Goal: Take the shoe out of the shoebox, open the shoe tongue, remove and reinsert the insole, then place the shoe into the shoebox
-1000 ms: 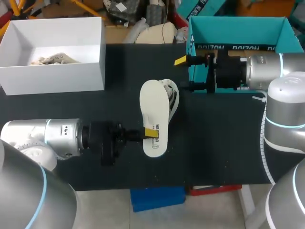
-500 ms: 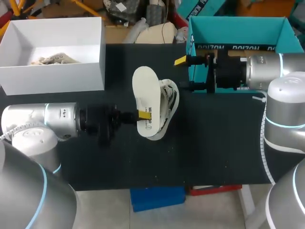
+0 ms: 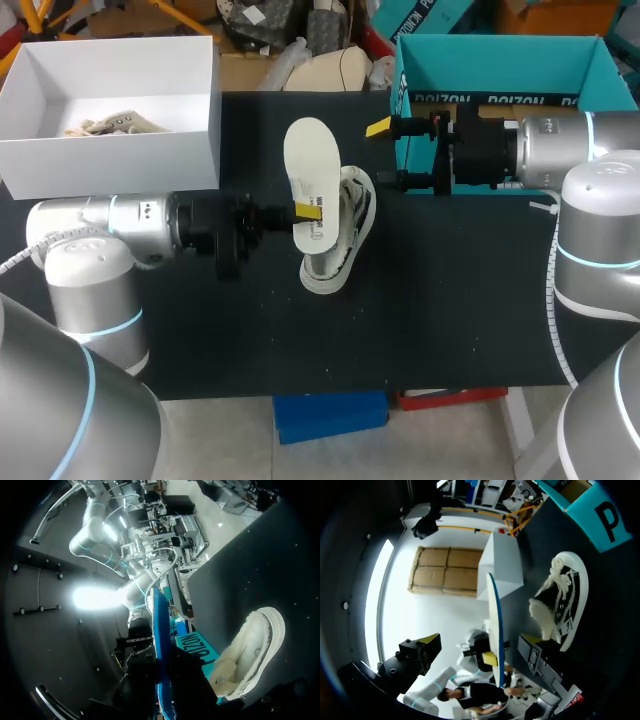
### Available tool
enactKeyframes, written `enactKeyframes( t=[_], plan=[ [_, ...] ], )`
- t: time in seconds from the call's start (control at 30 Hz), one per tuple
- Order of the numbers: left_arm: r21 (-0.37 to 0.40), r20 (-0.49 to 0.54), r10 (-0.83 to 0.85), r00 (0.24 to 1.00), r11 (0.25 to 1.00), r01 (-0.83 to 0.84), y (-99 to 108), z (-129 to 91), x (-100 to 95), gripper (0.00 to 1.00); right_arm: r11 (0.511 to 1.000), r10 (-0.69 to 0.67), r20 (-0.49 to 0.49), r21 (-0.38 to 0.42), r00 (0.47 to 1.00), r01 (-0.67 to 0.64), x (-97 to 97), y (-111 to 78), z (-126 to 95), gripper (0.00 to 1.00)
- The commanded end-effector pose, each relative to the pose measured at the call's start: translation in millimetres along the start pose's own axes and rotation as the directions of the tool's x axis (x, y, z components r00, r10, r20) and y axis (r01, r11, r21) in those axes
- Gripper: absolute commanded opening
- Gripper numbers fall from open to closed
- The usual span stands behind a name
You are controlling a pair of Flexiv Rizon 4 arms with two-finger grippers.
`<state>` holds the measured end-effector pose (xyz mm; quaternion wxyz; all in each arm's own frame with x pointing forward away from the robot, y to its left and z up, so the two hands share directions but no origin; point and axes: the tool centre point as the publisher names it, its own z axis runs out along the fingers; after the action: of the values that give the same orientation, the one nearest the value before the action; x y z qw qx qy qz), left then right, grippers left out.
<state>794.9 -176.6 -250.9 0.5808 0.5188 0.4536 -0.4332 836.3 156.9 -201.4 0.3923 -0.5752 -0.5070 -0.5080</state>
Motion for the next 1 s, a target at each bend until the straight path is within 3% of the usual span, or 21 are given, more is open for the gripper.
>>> enactKeyframes(
  t=[0.03,0.43,0.57,1.0],
  plan=[
    [-0.002,0.029,0.005,1.000,1.000,-0.005,-1,-1,0.1,0.00,1.000,0.000,0.000,-0.002,1.000,0.000,-0.6,-0.2,1,1.00],
    [0.019,0.038,0.013,0.999,1.000,-0.014,-3,-2,-1.4,0.00,1.000,0.000,0.000,-0.002,1.000,0.000,-0.6,-0.2,1,1.00],
    [0.019,0.038,0.013,0.999,1.000,-0.014,-3,-2,-1.4,0.00,0.998,-0.033,0.023,0.055,0.999,0.032,-8.7,1.9,12,1.00],
    [0.019,0.038,0.013,0.999,1.000,-0.014,-3,-2,-1.4,0.00,0.989,-0.094,0.028,0.119,0.995,0.090,-19.8,-11.5,53,1.00]
  ],
)
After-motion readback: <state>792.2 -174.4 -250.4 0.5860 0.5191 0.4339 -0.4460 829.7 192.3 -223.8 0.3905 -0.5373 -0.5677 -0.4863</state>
